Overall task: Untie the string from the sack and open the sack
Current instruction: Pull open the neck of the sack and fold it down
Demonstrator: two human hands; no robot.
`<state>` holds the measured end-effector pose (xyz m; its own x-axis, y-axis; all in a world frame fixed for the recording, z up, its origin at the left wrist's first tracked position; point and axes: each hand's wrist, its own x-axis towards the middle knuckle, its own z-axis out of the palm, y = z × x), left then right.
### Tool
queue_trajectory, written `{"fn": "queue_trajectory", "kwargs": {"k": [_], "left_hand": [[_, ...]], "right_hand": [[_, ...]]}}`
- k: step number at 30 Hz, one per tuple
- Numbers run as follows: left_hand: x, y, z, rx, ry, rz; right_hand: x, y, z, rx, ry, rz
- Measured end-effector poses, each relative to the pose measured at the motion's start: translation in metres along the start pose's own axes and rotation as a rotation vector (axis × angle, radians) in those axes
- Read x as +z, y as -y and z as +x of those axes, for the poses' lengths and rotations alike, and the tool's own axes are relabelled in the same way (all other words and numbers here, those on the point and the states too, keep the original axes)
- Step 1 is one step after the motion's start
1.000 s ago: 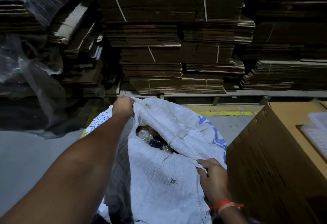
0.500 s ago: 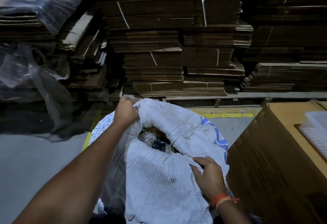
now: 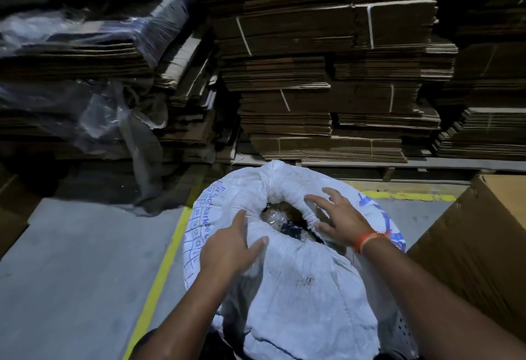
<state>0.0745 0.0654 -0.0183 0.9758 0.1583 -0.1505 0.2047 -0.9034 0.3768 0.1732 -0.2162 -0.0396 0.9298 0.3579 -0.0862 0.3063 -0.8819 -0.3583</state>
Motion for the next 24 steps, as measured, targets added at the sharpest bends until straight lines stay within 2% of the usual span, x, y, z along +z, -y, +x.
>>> {"fn": "queue_trajectory", "kwargs": {"k": [3,7,11,15,20,24], "left_hand": [[0.004,-0.007,-0.002,0.077,0.074,-0.023],[0.015,-0.015,-0.005,0.180,0.148,-0.074],[0.022,-0.007,-0.002,0.150,0.077,-0.076],[0.015,0.013,-0.004,0.138,0.017,-0.026],[-0.005,0.038,-0.013,0.055,0.019,0.109],[-0.017,0.048,-0.019,0.015,0.053,0.265]], "right_hand": [[0.006,0.007,0.013,-0.085,0.124,-0.133],[0.015,0.012,0.020,-0.108,0.061,-0.121],[0.003,0.000,0.021,-0.037,0.000,0.054],[-0.011,-0.031,0.021,0.000,-0.032,0.110],[-0.021,-0.064,0.022,0.089,-0.061,0.089],[-0.022,-0.079,0.025,0.212,-0.157,0.162]]}}
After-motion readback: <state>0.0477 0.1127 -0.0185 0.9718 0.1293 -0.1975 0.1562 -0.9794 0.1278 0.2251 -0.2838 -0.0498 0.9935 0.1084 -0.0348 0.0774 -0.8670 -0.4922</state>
